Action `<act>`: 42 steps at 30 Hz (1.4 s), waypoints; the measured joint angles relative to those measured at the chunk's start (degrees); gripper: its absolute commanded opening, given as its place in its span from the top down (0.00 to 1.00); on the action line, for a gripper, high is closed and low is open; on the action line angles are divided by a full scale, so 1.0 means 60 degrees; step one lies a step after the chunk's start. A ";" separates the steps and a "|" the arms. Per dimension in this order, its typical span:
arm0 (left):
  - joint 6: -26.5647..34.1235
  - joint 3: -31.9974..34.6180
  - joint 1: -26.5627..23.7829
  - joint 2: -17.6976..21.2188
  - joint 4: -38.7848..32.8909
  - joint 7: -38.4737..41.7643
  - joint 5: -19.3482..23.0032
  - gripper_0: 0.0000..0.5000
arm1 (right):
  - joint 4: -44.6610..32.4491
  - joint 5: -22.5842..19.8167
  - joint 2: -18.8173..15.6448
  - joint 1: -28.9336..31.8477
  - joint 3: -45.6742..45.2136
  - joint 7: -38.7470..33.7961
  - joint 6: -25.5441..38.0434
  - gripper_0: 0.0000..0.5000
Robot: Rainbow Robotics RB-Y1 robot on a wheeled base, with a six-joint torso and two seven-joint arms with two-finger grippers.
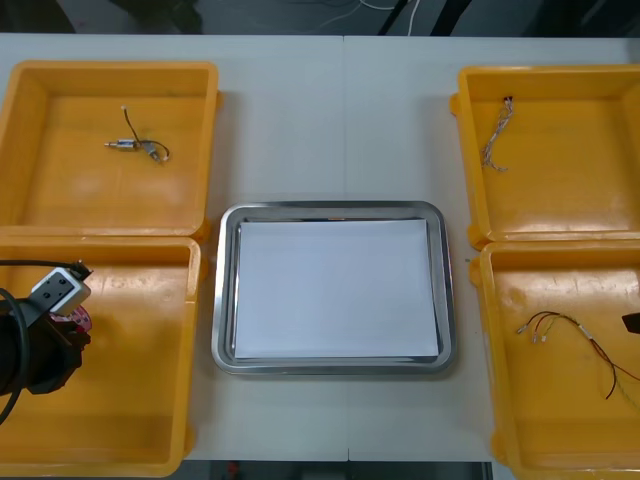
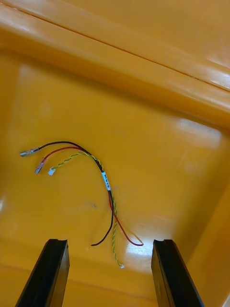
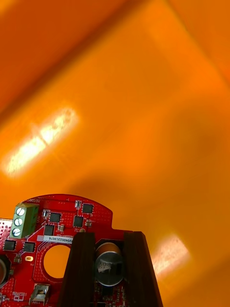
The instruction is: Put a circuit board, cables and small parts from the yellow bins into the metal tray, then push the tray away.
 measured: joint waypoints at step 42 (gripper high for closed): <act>-0.0586 -0.1197 -0.0556 -0.0244 0.1365 0.0000 0.0015 0.99 | 0.2239 0.0096 -0.0329 0.0309 0.1190 0.3231 -0.2746 0.00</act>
